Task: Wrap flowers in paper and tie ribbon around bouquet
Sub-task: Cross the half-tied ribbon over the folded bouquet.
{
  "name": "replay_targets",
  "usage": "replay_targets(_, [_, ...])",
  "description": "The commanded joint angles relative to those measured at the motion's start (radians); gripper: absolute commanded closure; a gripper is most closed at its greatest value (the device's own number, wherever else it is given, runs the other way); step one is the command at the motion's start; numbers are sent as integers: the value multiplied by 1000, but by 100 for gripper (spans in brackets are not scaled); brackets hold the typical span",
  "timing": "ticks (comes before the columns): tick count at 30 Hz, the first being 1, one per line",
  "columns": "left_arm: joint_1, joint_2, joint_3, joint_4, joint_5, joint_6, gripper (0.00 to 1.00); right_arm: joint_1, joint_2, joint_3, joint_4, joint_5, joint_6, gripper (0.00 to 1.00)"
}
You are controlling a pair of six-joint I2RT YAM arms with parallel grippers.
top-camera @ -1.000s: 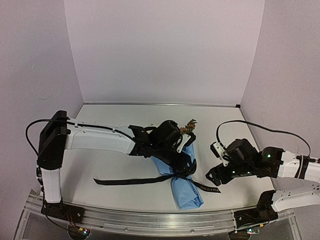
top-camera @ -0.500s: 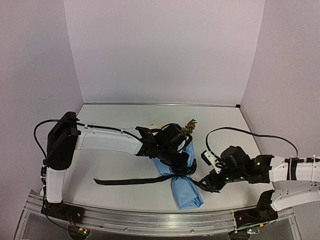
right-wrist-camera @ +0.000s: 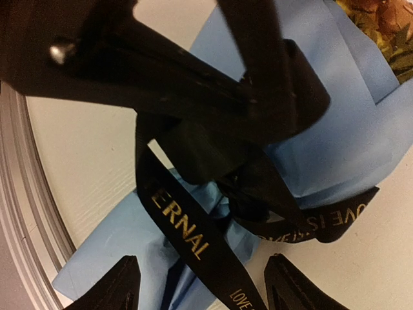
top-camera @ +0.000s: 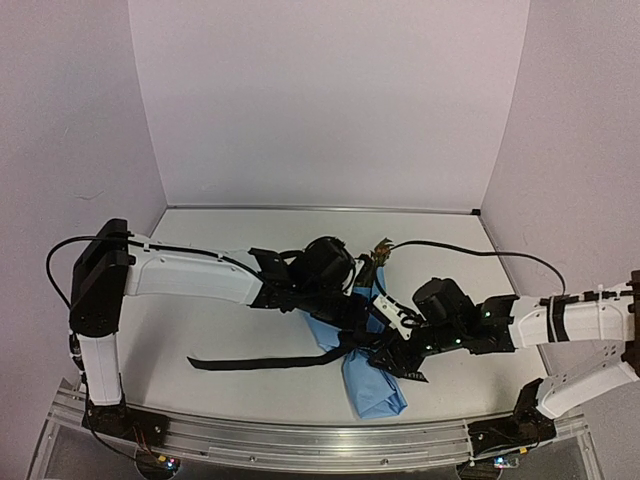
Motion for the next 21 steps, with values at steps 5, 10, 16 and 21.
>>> replay_targets(5, [15,-53,-29,61,36,-9,100,31,73,87,35,-5,-30,36])
replay_targets(10, [21,-63,-42,72,42,-12,100,36,135,112,72,42,-22,49])
replay_targets(16, [35,-123,-117,83,19,-29,100,40,123,111,80,87,22,82])
replay_targets(21, [65,-220,-252,128,14,-61,100,44,106,67,43,166,58,100])
